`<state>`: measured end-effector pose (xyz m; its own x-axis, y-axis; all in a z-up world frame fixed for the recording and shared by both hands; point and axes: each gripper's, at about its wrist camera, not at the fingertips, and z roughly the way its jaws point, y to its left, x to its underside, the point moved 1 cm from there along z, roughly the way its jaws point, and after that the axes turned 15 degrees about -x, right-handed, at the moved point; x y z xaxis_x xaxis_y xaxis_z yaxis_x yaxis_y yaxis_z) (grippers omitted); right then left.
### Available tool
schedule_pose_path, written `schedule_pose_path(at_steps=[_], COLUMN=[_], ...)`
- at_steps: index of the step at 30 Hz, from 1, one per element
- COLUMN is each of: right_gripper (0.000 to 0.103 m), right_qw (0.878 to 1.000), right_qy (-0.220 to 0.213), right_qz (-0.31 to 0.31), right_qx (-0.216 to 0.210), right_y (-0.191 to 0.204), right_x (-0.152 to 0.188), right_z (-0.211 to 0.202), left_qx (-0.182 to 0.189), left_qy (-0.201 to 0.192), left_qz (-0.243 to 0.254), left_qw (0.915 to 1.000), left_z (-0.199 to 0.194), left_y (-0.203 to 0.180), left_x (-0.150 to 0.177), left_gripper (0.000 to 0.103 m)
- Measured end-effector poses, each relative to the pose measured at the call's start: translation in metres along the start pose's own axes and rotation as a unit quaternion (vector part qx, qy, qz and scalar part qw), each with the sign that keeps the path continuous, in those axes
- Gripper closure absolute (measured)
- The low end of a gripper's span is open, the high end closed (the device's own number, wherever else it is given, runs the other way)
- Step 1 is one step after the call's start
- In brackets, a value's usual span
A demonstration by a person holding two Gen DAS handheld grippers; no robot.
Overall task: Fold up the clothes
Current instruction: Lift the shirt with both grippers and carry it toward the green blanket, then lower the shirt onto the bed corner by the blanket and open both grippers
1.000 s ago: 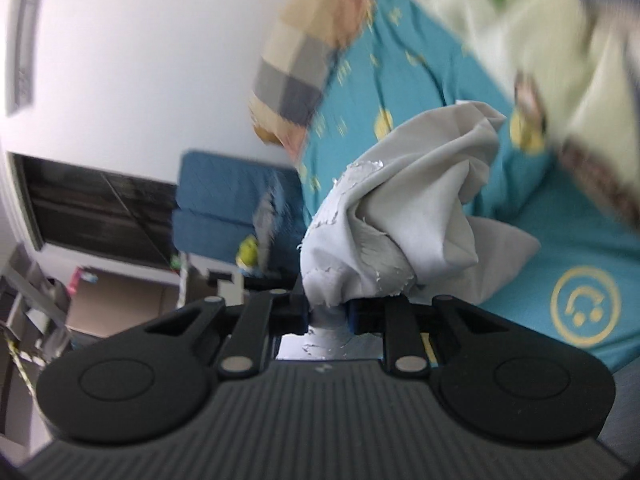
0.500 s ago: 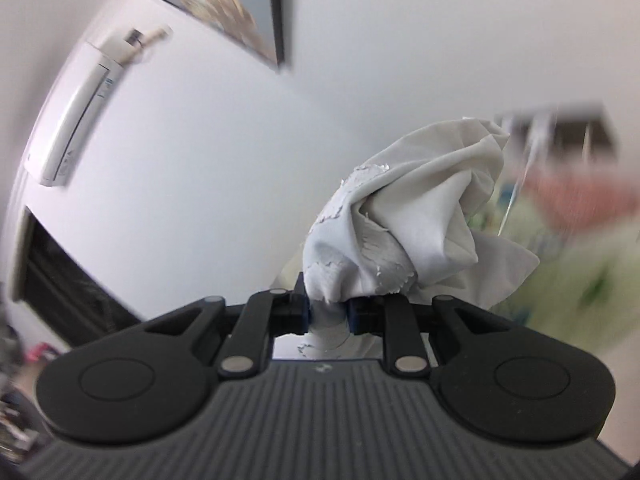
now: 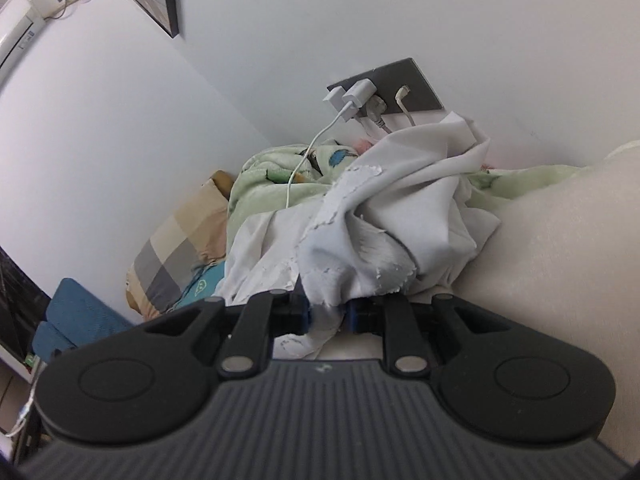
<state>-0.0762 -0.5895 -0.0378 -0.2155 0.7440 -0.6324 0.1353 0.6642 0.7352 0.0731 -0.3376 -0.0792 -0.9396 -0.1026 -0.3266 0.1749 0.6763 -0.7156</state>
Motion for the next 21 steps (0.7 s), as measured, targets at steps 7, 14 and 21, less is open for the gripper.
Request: schedule_pose_path(at_steps=[7,14,21], right_gripper=[0.079,0.080,0.080], right_qw=[1.000,0.994,0.979], right_qy=[0.004,-0.027,-0.061], right_qz=[-0.008,-0.106,-0.192], right_qx=[0.029,0.032,0.031], right_y=[0.025,0.078,0.145], right_x=[-0.004,0.011,0.026], right_z=[-0.025,-0.081,-0.132], left_qx=[-0.067,-0.105,-0.131], left_qy=[-0.075,-0.143,-0.204], left_qz=[0.123,0.234,0.304], left_qw=[0.9874,0.9560,0.9212], left_z=[-0.062,-0.127,-0.209], left_y=[-0.044,-0.098,-0.122], left_x=[0.020,0.045,0.093], left_gripper=[0.037,0.020,0.007])
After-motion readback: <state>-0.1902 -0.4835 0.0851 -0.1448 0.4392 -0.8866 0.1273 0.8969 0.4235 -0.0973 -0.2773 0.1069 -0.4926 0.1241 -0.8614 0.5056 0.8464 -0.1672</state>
